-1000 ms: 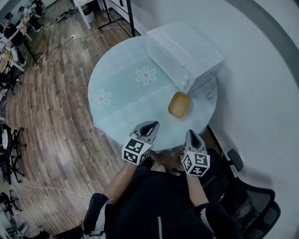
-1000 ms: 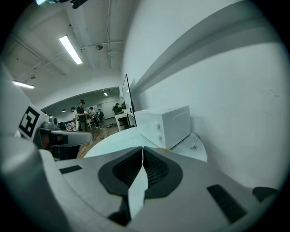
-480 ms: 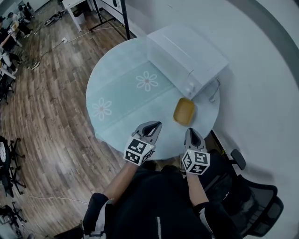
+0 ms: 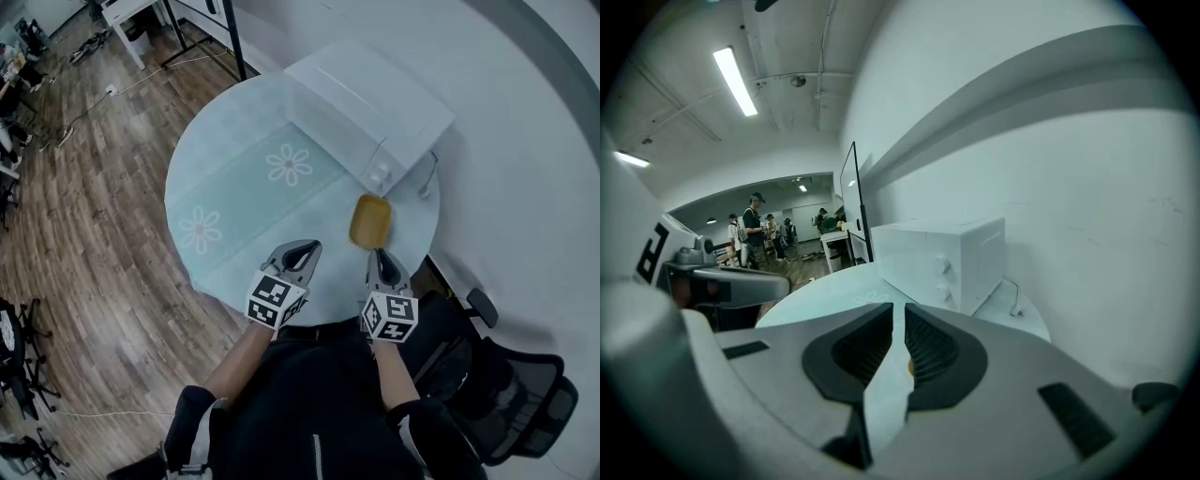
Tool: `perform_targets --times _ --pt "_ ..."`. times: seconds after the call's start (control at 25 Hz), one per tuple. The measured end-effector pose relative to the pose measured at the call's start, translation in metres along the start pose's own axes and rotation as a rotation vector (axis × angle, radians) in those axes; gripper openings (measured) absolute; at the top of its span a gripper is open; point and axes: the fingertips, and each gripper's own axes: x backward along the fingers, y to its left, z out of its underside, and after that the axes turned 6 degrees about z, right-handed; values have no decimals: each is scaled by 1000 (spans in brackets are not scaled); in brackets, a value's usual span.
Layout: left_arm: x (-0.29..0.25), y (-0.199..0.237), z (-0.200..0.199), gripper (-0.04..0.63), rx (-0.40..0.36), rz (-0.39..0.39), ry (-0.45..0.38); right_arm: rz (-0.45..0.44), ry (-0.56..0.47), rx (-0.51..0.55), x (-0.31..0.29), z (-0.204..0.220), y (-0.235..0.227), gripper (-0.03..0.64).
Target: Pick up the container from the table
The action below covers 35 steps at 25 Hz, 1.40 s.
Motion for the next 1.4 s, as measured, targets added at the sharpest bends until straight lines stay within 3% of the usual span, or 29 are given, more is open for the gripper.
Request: perform_targets --times 0.32,1.4 --pt "-13 10 -2 17 -3 18 12 47 17 -12 -17 4 -15 84" --pt "-83 30 3 17 27 39 105 142 97 -55 -105 14 -87 107"
